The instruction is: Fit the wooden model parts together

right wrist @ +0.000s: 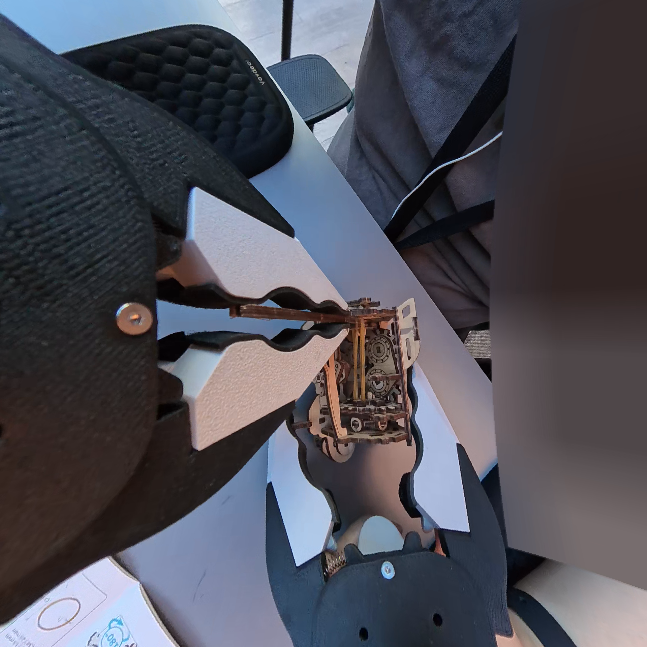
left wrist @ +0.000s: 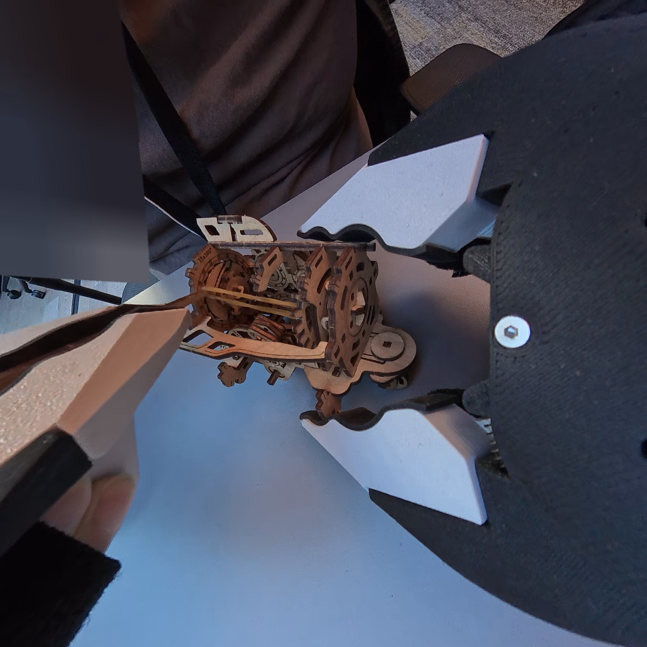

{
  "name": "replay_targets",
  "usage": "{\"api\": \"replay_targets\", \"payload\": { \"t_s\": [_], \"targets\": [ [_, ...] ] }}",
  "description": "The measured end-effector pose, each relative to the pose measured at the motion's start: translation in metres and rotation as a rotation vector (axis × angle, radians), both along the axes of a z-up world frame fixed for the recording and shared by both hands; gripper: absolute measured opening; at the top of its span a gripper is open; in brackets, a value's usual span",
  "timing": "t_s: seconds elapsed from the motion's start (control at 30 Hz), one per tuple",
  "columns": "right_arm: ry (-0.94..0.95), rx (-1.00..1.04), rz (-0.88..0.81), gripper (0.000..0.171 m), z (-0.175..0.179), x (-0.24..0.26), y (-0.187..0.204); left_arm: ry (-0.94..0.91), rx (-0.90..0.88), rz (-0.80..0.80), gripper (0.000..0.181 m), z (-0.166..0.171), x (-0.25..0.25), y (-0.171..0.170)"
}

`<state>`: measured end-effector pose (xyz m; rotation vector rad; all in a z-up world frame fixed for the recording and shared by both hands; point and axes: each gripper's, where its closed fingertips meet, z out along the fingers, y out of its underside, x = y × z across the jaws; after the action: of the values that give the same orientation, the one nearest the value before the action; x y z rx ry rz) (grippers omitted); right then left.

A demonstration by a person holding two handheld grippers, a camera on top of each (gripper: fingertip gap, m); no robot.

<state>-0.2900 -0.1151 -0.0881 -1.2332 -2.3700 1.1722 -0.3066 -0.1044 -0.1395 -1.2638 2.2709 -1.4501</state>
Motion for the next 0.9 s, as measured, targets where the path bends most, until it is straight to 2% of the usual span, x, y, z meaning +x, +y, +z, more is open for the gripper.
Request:
{"api": "replay_targets", "payload": {
  "t_s": [0.23, 0.43, 0.9],
  "targets": [
    [0.045, -0.041, -0.036, 0.002, -0.0024, 0.0002, -0.0006, -0.001, 0.002, 0.0, 0.095, -0.0001, 0.0, -0.0001],
    [0.061, 0.015, -0.044, 0.001, -0.0086, 0.0035, 0.0011, -0.002, 0.003, -0.002, 0.095, -0.0002, -0.0001, -0.0003],
    [0.092, 0.007, -0.058, 0.001, -0.004, 0.0035, 0.0065, 0.032, -0.021, -0.026, 0.092, -0.0015, -0.0035, -0.0047]
  ]
}}
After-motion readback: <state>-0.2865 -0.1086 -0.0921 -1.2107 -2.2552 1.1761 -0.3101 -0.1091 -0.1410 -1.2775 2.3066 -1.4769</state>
